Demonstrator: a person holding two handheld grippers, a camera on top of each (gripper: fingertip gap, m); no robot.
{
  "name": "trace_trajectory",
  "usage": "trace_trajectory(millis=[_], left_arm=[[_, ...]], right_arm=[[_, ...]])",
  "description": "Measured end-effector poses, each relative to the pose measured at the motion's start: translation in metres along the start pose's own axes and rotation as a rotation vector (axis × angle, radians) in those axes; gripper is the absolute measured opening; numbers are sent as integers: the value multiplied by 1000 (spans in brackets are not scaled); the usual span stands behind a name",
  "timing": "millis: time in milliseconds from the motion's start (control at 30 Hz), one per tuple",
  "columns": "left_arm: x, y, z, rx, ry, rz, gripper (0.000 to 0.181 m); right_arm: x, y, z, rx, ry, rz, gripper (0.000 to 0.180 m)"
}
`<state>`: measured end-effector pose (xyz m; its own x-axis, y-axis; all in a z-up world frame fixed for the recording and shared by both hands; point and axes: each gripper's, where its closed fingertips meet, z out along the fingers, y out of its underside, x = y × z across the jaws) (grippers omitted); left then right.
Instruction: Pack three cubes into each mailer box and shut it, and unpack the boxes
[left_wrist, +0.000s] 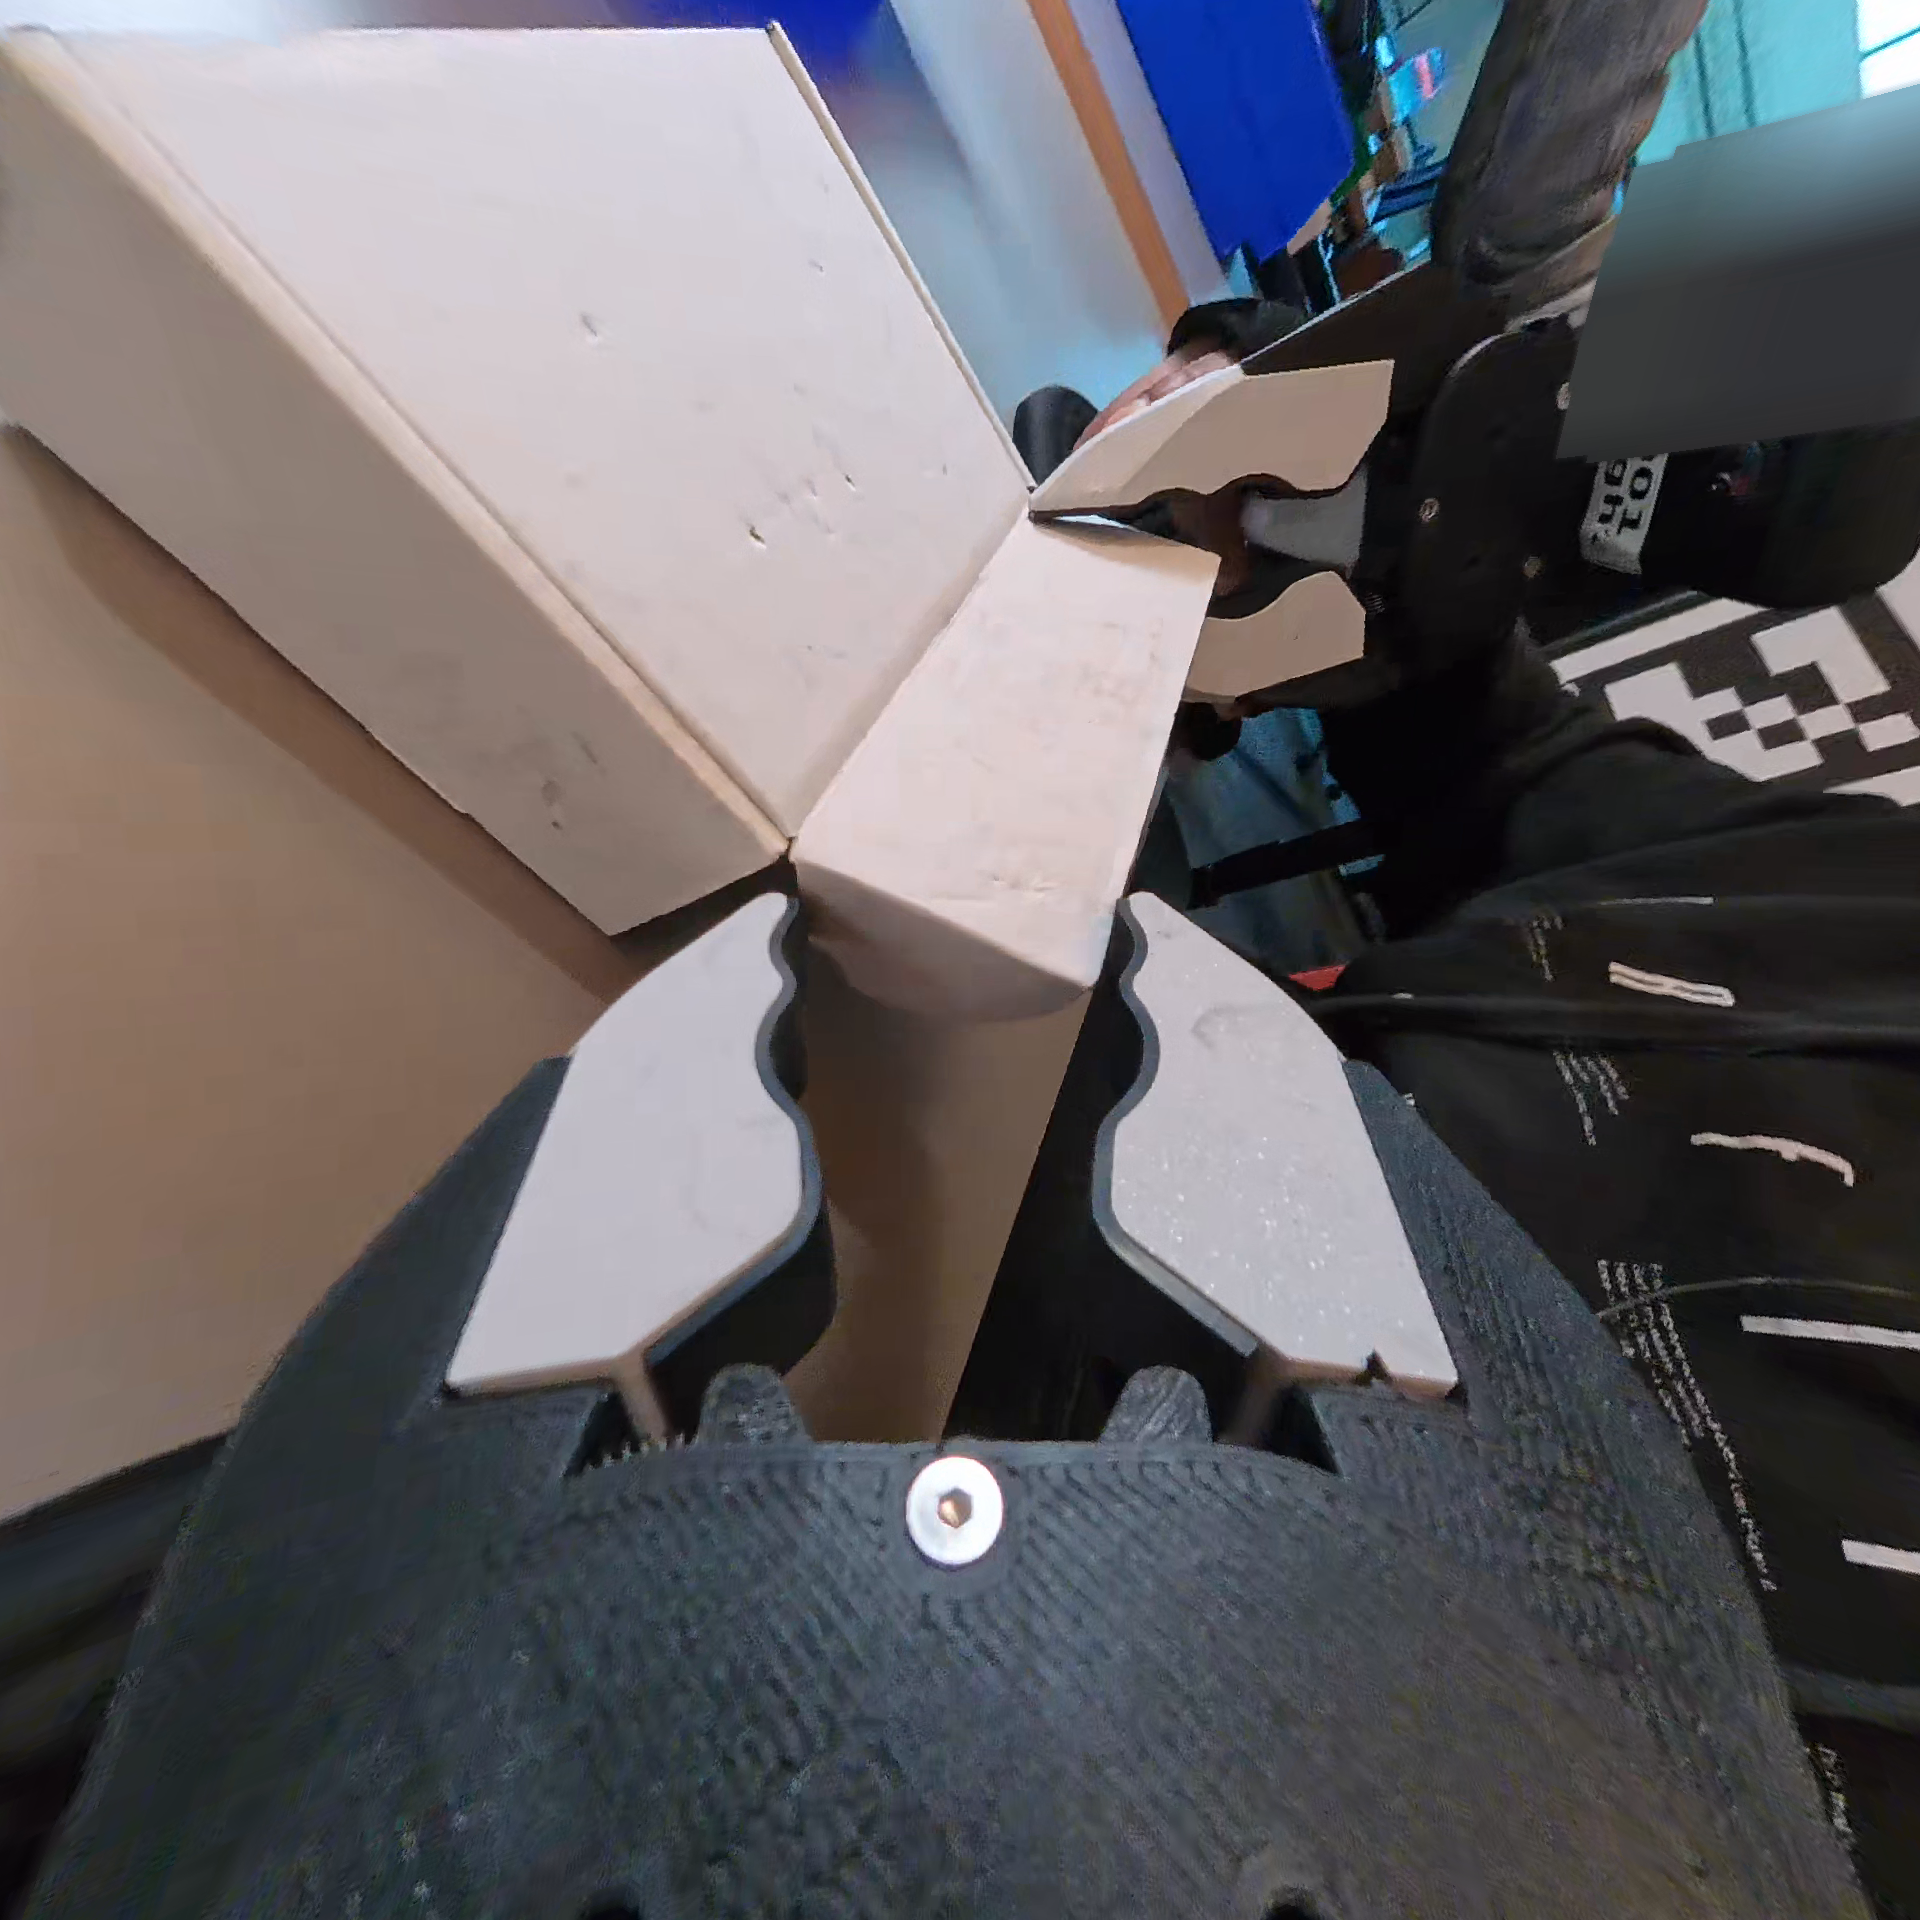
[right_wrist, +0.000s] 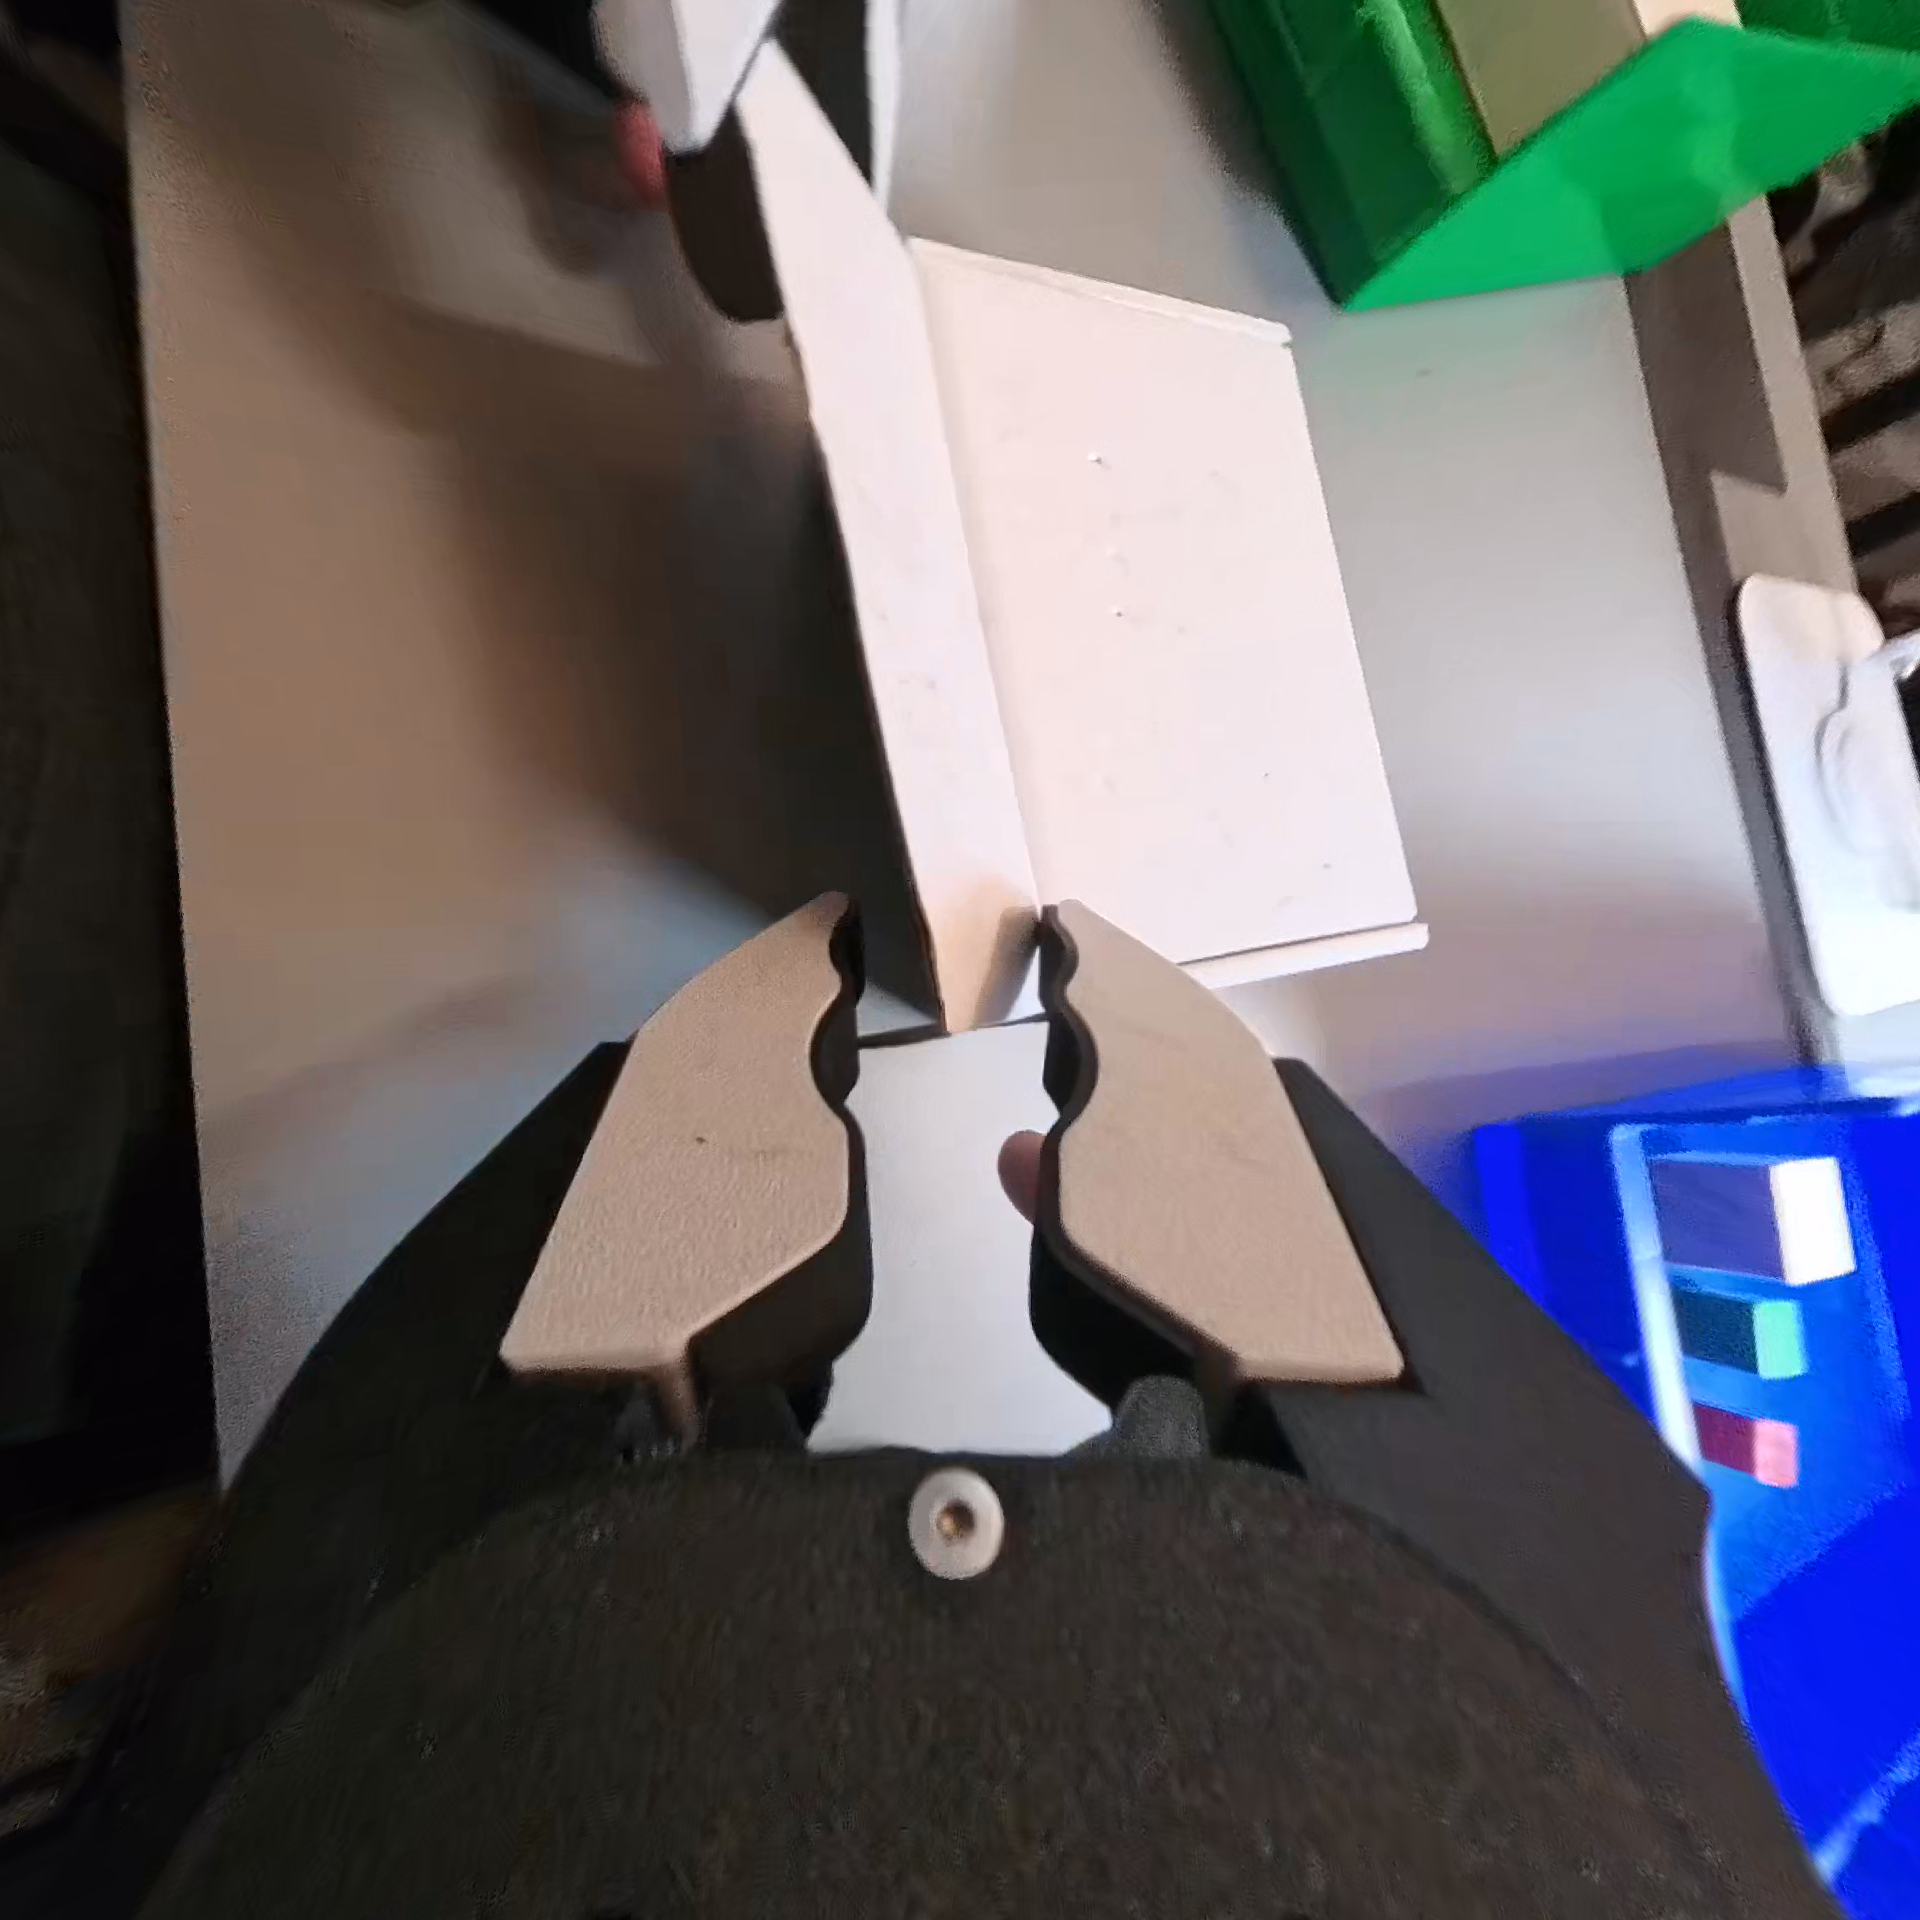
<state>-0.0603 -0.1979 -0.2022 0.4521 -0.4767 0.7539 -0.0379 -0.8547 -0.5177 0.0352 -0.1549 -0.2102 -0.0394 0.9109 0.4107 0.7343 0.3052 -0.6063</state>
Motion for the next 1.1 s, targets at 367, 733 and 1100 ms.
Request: trace_trajectory(millis=[367,733,1100], left_arm=[[-14,-13,-17,25,-147,137,57],[-16,-7,-14,-3,-187,202,55],[-26,-21,-15,60,-30,67,56]], right_arm=[[11,14,-12,12,61,335,39],[3,9,1,23,38,390,20],[10,11,1,68,27,472,18]])
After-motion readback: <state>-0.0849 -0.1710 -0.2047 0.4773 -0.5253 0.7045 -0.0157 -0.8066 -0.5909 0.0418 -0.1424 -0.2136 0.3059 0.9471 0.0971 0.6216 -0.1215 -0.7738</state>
